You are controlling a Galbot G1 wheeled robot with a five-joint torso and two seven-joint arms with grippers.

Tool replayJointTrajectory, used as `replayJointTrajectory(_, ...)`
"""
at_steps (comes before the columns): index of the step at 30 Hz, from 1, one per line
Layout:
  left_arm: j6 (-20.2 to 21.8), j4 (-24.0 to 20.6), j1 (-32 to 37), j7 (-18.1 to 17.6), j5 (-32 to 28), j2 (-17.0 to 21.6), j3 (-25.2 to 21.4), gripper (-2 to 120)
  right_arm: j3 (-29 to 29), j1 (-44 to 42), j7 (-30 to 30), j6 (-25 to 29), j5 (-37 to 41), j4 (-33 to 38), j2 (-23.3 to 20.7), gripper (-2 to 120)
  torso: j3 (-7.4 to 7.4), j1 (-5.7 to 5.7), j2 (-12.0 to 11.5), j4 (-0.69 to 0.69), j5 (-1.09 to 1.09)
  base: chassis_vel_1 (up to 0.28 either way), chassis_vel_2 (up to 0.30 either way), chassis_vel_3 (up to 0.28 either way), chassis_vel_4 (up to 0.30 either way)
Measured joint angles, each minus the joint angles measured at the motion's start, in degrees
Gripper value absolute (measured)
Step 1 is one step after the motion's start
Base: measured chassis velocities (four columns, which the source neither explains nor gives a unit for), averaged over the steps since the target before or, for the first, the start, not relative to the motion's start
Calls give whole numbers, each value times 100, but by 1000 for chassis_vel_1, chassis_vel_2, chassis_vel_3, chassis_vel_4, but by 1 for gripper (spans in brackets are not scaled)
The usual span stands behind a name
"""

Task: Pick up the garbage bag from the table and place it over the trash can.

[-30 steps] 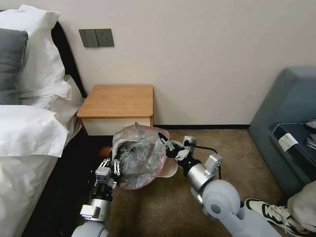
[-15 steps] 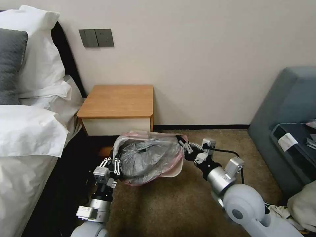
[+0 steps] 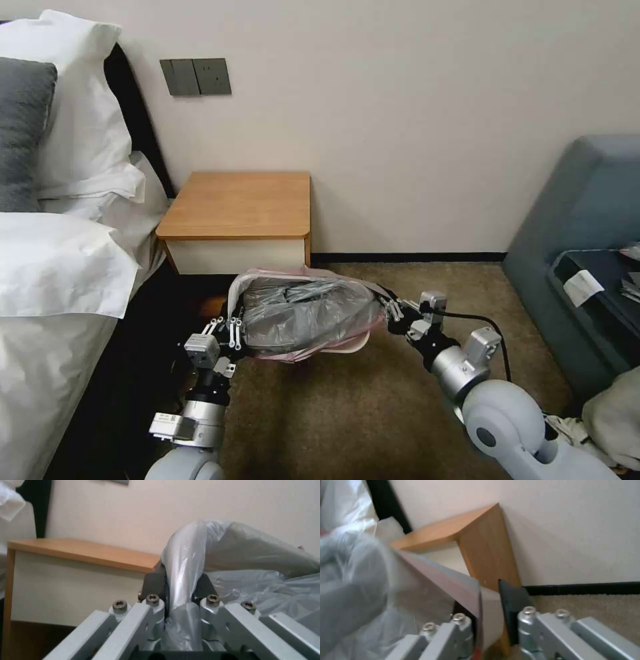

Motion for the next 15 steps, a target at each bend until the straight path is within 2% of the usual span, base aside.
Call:
replayJointTrajectory(3, 255, -101, -16, -169, -212, -9, 41, 7, 121, -247, -317, 24, -336, 79, -52, 30, 0, 0, 0, 0, -1, 0, 0, 0, 0)
replayJointTrajectory(4, 255, -101, -16, -169, -212, -9, 41, 7, 121, -247, -317, 24, -336, 79, -52, 30, 0, 0, 0, 0, -1, 0, 0, 0, 0)
replayJointTrajectory(6, 492, -186, -43, -361, -371, -37, 61, 7, 189, -416, -532, 120, -661, 143, -125, 40, 0, 0, 0, 0, -1, 0, 0, 0, 0)
replayJointTrajectory(7, 572, -209, -56, -432, -402, -52, 59, 7, 212, -470, -566, 152, -741, 174, -144, 45, 0, 0, 0, 0, -1, 0, 0, 0, 0)
replayJointTrajectory(8, 572, -209, -56, -432, -402, -52, 59, 7, 212, -470, -566, 152, -741, 174, -144, 45, 0, 0, 0, 0, -1, 0, 0, 0, 0)
replayJointTrajectory(11, 835, -251, -98, -676, -485, -90, 22, 7, 309, -645, -614, 201, -920, 277, -174, 60, 0, 0, 0, 0, -1, 0, 0, 0, 0)
replayJointTrajectory(13, 907, -259, -107, -748, -492, -100, -1, 7, 344, -696, -627, 229, -996, 295, -175, 62, 0, 0, 0, 0, 0, 0, 0, 0, 0)
replayJointTrajectory(15, 1070, -270, -122, -919, -483, -115, -48, 7, 488, -850, -721, 331, -1200, 371, -131, 75, 0, 0, 0, 0, -1, 0, 0, 0, 0)
